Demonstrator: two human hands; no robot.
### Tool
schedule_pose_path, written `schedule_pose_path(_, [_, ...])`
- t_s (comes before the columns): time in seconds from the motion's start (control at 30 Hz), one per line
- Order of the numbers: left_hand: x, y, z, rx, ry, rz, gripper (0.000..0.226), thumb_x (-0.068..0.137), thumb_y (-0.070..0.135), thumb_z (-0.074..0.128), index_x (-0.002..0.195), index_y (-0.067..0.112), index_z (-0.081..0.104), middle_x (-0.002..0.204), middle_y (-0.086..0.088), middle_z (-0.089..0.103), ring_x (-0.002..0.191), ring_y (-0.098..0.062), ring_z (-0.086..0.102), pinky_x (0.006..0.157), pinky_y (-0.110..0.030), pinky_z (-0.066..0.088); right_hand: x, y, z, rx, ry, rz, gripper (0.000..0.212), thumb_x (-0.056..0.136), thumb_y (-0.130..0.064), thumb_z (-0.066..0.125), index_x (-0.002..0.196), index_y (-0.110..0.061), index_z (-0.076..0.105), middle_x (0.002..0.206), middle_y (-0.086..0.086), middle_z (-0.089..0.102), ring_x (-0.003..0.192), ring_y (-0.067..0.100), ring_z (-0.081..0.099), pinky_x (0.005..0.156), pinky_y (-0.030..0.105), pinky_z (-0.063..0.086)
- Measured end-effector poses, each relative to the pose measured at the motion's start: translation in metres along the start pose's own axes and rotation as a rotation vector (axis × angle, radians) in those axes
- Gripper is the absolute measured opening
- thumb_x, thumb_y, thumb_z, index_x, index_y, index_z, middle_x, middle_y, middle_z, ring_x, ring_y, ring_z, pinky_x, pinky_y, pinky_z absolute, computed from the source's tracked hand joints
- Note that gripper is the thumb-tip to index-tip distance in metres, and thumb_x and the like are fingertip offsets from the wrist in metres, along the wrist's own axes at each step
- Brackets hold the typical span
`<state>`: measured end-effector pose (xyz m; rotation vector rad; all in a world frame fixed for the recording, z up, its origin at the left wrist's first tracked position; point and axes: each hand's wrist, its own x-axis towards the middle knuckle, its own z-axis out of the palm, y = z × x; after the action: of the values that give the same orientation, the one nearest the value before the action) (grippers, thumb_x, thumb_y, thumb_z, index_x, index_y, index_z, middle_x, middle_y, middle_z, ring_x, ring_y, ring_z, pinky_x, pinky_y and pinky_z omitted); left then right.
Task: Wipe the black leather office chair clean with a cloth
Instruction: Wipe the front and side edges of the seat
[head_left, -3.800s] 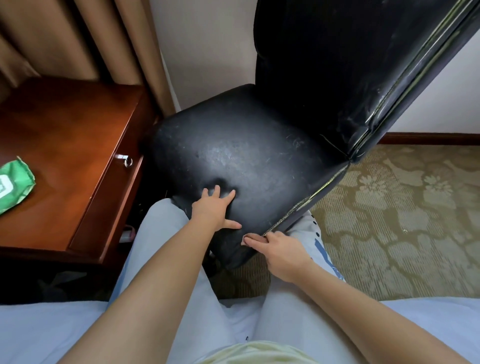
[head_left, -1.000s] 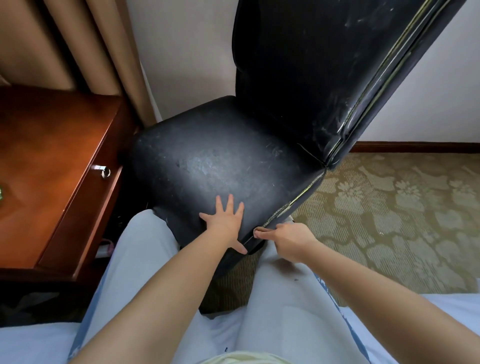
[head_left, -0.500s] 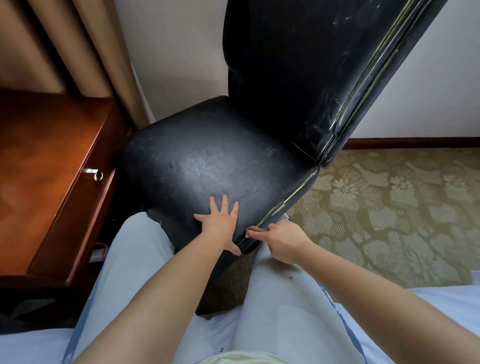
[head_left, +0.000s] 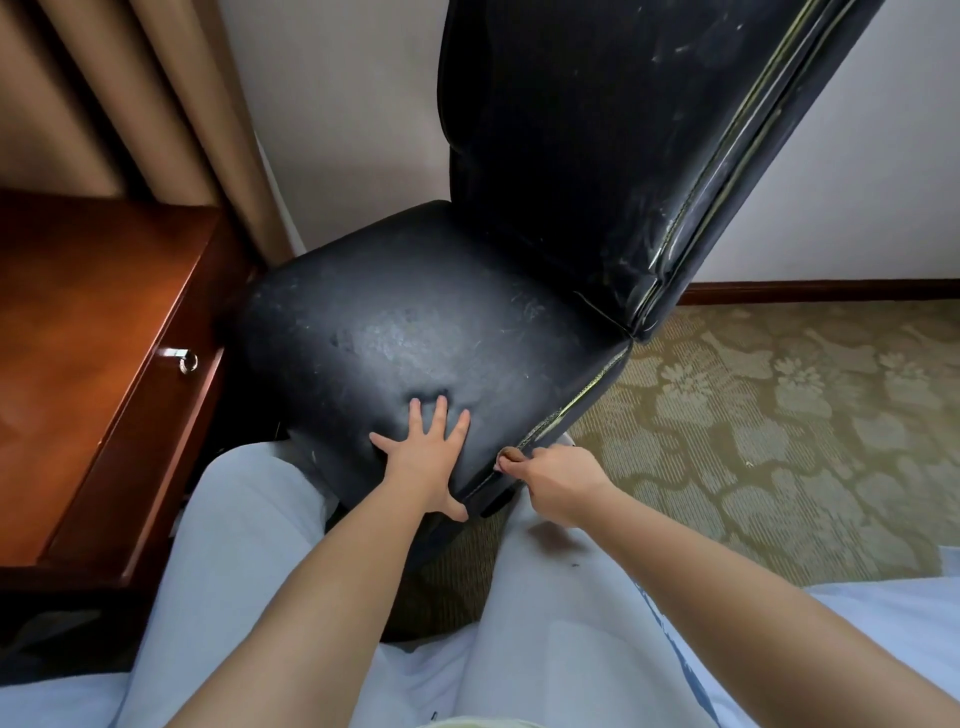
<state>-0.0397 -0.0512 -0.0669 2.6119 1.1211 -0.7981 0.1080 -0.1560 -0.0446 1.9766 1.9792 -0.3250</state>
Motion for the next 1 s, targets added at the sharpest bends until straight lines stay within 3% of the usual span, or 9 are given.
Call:
schedule_pose_path(0.1, [-0.001, -0.001, 0.000, -0.006, 0.001, 0.002, 0.129, 0.070, 0.060, 0.073, 0.149, 0.026, -0.023, 0.156, -0.006, -0.028, 0.142, -0.042, -0.022, 0.100, -0.077, 0.021, -0.004, 0.000, 0.000, -0.009, -0.008, 0.001, 0.055, 0.097, -0.019, 0.034, 0.148, -0.037, 0.020, 0.120, 0.007, 0.055, 0.107, 0.027, 0.054, 0.073, 0.031, 0.039])
schedule_pose_path(0.27, [-0.003, -0.007, 0.002, 0.004, 0.003, 0.002, 0.127, 0.071, 0.058, 0.073, 0.148, 0.028, -0.023, 0.156, -0.004, -0.029, 0.142, -0.040, -0.024, 0.102, -0.076, 0.019, -0.003, -0.009, 0.005, -0.008, -0.016, -0.016, 0.057, 0.097, -0.018, 0.033, 0.149, -0.034, 0.018, 0.122, 0.009, 0.056, 0.107, 0.028, 0.054, 0.082, 0.035, 0.045])
schedule_pose_path(0.47, [-0.005, -0.027, 0.000, 0.031, -0.024, 0.032, 0.129, 0.070, 0.057, 0.075, 0.148, 0.030, -0.024, 0.155, -0.002, -0.032, 0.142, -0.036, -0.026, 0.103, -0.076, 0.015, -0.003, -0.022, -0.007, -0.025, -0.026, -0.033, 0.058, 0.098, -0.019, 0.034, 0.150, -0.037, 0.014, 0.126, 0.009, 0.052, 0.112, 0.028, 0.052, 0.071, 0.031, 0.034])
schedule_pose_path(0.67, [-0.012, -0.054, -0.004, 0.111, -0.049, 0.039, 0.131, 0.068, 0.054, 0.078, 0.149, 0.030, -0.022, 0.156, 0.000, -0.031, 0.143, -0.034, -0.024, 0.104, -0.073, 0.017, 0.007, -0.045, -0.007, 0.014, -0.008, -0.046, 0.059, 0.097, -0.019, 0.035, 0.149, -0.037, 0.014, 0.126, 0.010, 0.053, 0.110, 0.029, 0.053, 0.080, 0.036, 0.044])
schedule_pose_path(0.87, [-0.014, -0.065, -0.012, 0.062, -0.120, -0.032, 0.133, 0.069, 0.038, 0.083, 0.149, 0.028, -0.023, 0.154, -0.003, -0.033, 0.142, -0.040, -0.024, 0.105, -0.072, 0.020, 0.008, -0.033, -0.008, 0.052, -0.058, 0.103, 0.065, 0.095, -0.015, 0.037, 0.149, -0.040, 0.011, 0.126, 0.010, 0.052, 0.111, 0.029, 0.051, 0.076, 0.033, 0.039])
schedule_pose_path(1.0, [-0.011, -0.062, -0.006, 0.054, -0.090, -0.074, 0.139, 0.064, 0.042, 0.086, 0.148, 0.026, -0.024, 0.154, -0.008, -0.032, 0.141, -0.041, -0.023, 0.106, -0.072, 0.017, 0.016, -0.077, -0.012, 0.145, -0.024, -0.029, 0.061, 0.095, -0.017, 0.037, 0.147, -0.041, 0.017, 0.128, 0.010, 0.053, 0.113, 0.032, 0.053, 0.086, 0.036, 0.043])
